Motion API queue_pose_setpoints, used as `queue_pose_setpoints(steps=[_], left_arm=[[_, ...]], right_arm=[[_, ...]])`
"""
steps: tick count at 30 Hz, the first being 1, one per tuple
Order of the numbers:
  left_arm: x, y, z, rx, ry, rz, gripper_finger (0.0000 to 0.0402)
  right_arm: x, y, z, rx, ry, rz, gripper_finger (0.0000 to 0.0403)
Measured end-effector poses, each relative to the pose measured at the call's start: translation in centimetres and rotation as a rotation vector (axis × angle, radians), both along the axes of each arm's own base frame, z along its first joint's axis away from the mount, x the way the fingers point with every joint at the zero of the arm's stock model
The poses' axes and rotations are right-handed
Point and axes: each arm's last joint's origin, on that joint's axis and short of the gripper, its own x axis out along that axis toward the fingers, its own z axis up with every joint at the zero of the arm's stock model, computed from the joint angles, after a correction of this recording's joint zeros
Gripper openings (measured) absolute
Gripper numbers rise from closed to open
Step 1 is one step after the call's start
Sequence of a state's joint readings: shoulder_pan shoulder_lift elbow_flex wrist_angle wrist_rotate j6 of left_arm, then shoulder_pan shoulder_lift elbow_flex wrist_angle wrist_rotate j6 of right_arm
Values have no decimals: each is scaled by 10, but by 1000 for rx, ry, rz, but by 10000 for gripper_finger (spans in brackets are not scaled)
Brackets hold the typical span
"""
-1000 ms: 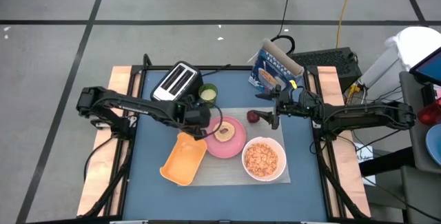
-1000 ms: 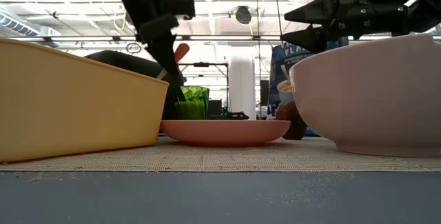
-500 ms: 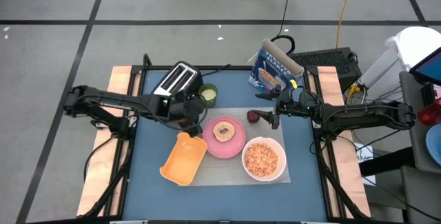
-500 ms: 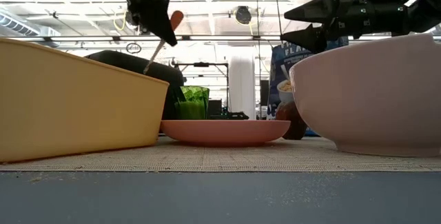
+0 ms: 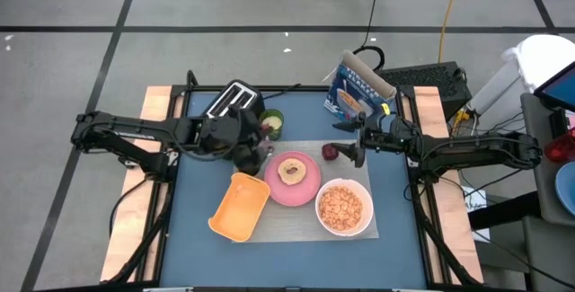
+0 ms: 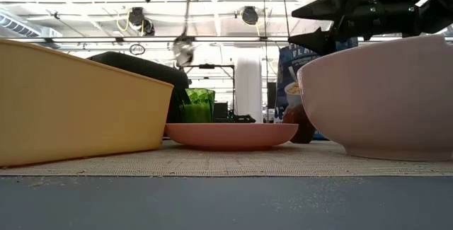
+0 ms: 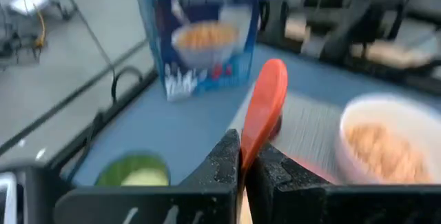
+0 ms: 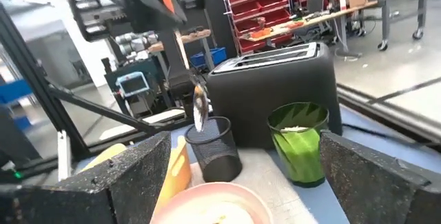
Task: Arrange a breakfast setting
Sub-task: Put the orange spoon on the gray placemat
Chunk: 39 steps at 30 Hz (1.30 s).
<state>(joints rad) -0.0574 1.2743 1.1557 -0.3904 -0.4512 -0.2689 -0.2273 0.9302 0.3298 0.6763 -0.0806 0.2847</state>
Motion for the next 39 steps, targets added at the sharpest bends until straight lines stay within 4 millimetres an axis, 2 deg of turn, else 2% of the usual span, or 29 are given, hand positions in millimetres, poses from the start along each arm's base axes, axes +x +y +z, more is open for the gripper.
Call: queue_pose_setpoints(steps=[6, 12, 16, 20, 24, 32, 39], left_arm=[[14, 2, 22, 122, -231, 31, 10], [18, 4, 52, 247, -497, 107, 10], [21, 4, 62, 300, -619, 120, 10], [27, 3, 63, 327, -671, 129, 10], [36, 3, 58, 355, -677, 130, 10], [58, 0, 40, 448, -654, 42, 10], [71, -4, 26, 519, -608, -52, 10]], right_arm=[[0, 0, 0, 147, -21, 0, 354], [0, 0, 2, 230, -52, 2, 354], [4, 3, 7, 267, -135, 33, 354], [11, 8, 14, 288, -271, 82, 354], [17, 10, 14, 389, -384, 64, 354], [41, 14, 15, 616, -420, 90, 354], [57, 15, 32, 724, -493, 146, 354]])
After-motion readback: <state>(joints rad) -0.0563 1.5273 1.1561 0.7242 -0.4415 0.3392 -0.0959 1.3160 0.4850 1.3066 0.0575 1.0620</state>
